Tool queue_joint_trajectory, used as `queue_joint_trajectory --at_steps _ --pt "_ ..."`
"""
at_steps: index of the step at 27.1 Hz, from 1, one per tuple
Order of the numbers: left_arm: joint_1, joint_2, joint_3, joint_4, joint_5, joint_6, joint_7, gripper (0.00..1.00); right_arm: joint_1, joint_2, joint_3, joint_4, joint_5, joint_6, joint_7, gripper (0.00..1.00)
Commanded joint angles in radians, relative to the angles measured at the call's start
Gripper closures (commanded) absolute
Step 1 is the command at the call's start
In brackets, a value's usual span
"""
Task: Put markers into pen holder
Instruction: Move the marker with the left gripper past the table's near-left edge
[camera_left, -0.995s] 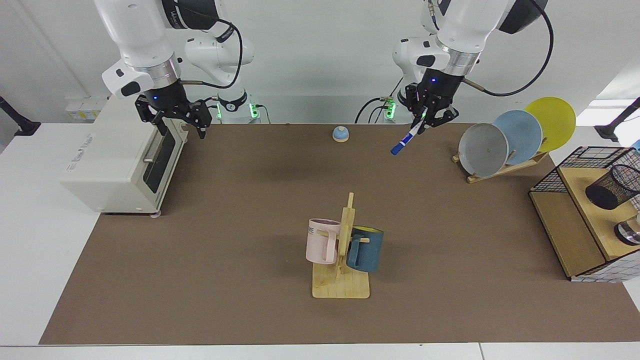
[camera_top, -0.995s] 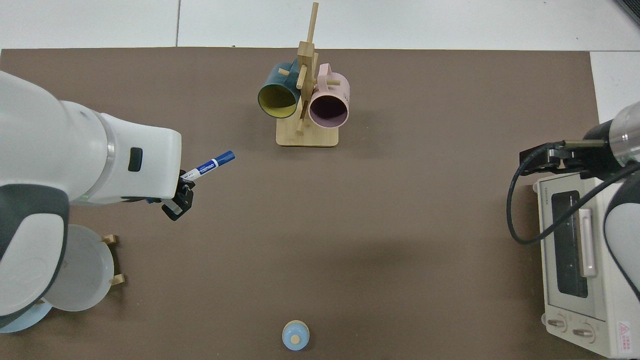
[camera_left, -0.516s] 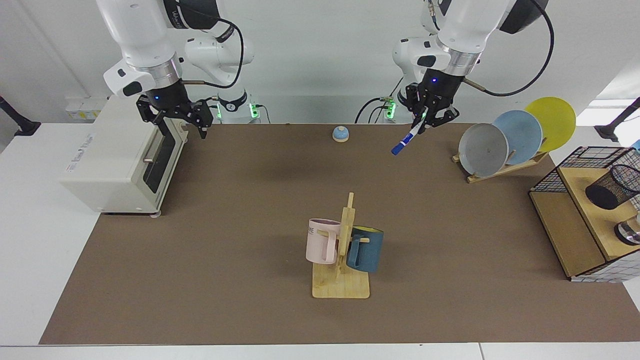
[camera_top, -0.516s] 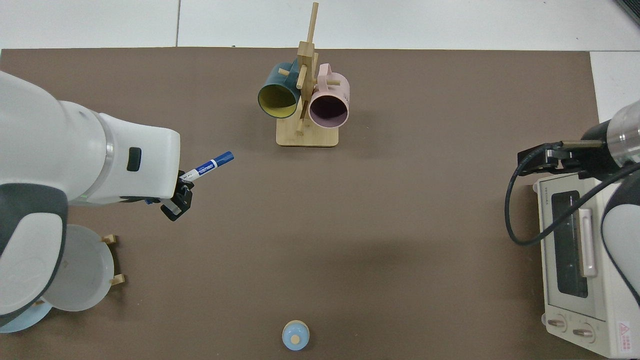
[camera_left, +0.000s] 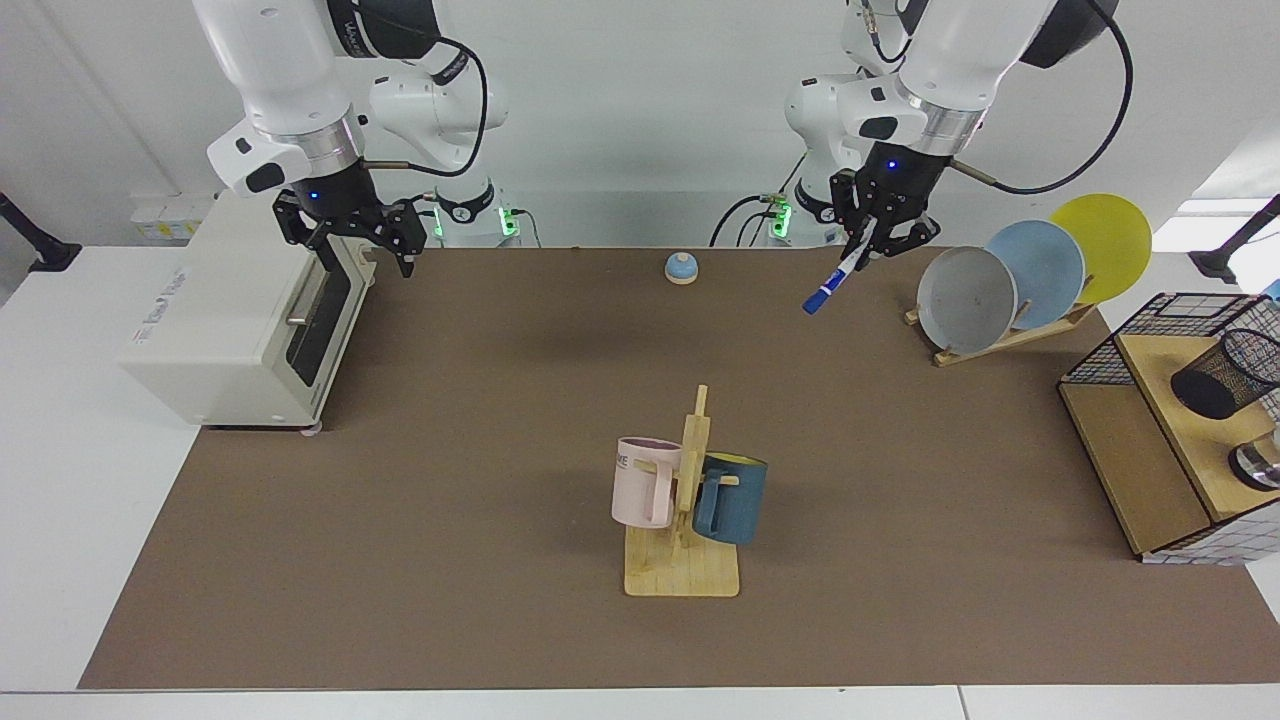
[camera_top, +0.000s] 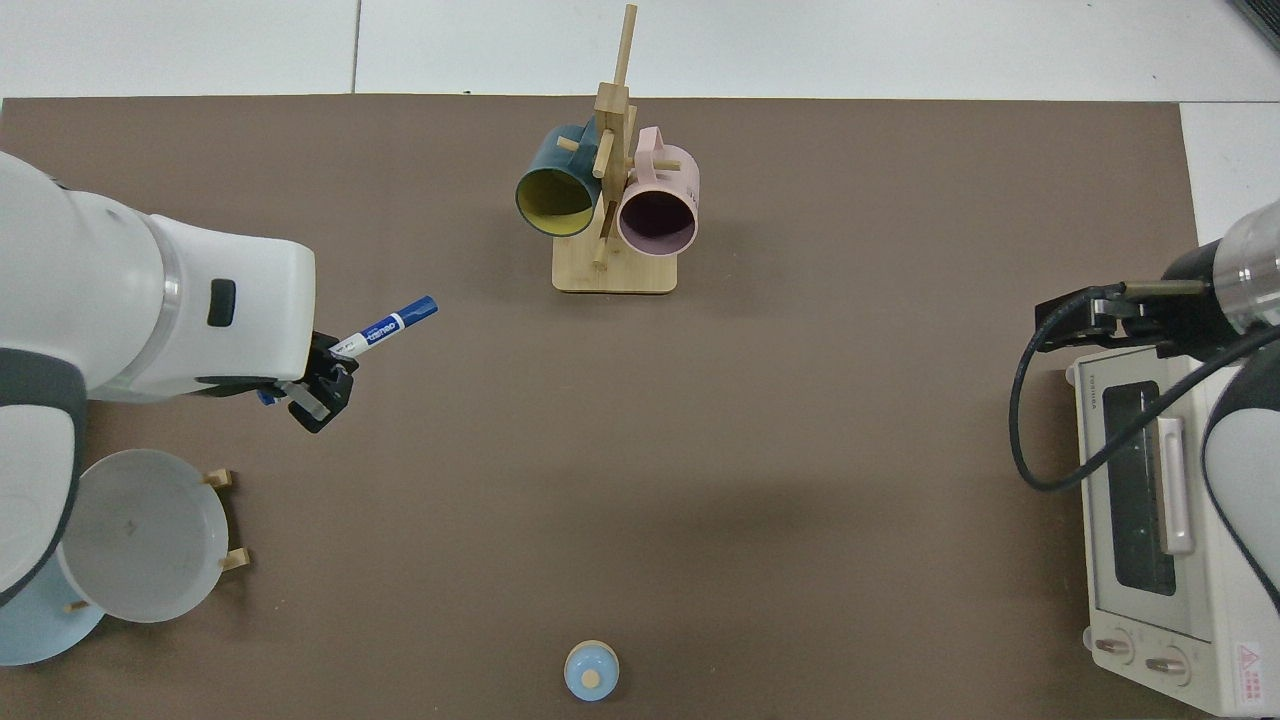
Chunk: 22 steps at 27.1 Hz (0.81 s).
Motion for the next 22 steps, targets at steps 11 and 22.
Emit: queue_joint_trajectory --at_steps 11,22 --pt "0.087 -0.006 -0.011 0.011 0.017 -0.038 0.005 1.0 -0.008 0.0 0.009 0.009 0.004 -0.017 0.016 0.0" --pt "-0.001 -0.005 0.256 0.046 0.073 -0.055 0.213 1.0 -0.008 0.0 0.009 0.009 0.004 -0.017 0.016 0.0"
